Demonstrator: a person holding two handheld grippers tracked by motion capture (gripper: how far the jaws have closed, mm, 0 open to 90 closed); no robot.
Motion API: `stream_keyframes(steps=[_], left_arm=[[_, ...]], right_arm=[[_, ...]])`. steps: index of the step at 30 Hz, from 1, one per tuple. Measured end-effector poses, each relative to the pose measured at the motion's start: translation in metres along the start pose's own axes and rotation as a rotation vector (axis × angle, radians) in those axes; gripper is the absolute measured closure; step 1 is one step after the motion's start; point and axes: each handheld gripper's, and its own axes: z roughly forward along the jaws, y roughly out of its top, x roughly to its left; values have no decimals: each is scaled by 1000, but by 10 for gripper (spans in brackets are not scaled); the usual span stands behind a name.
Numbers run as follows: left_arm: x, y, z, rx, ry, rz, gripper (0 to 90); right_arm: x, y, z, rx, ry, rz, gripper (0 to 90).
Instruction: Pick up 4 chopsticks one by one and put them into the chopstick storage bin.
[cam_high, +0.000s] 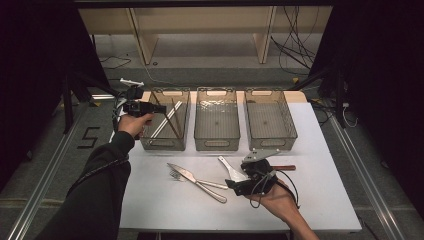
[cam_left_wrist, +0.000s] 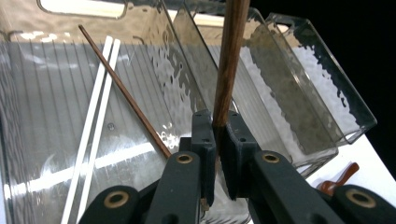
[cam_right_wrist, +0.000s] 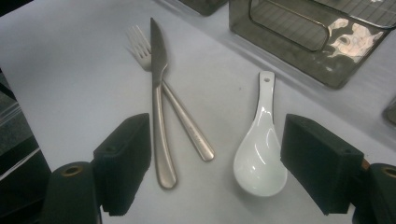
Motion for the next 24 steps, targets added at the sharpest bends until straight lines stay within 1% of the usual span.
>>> stream_keyframes(steps=[6,10,13,15,16,18,19,21,23,24], left_arm=[[-1,-1,2,28,6,10,837],[-1,-2,3,28,7,12,836],[0,-2,4,25,8,7,834],[0,-1,5,29,30,18,826],[-1,-1,5,27,45,23,805],[-1,0,7,20,67,15,740],[-2,1,9,19,86,14,708],[-3,2,12,17,124,25,676],[-5,3,15,18,143,33,665],[-6,3,17,20,152,34,644]], right_arm=[[0,0,0,1,0,-2,257],[0,0,0,4,1,0,257],[0,0,0,5,2,0,259],[1,0,1,6,4,0,260],[1,0,1,7,4,-1,260],[1,0,1,8,5,0,262],[1,0,1,8,6,-3,263],[1,0,1,7,6,-6,264],[1,0,1,9,6,-9,265],[1,0,1,8,6,-9,265]])
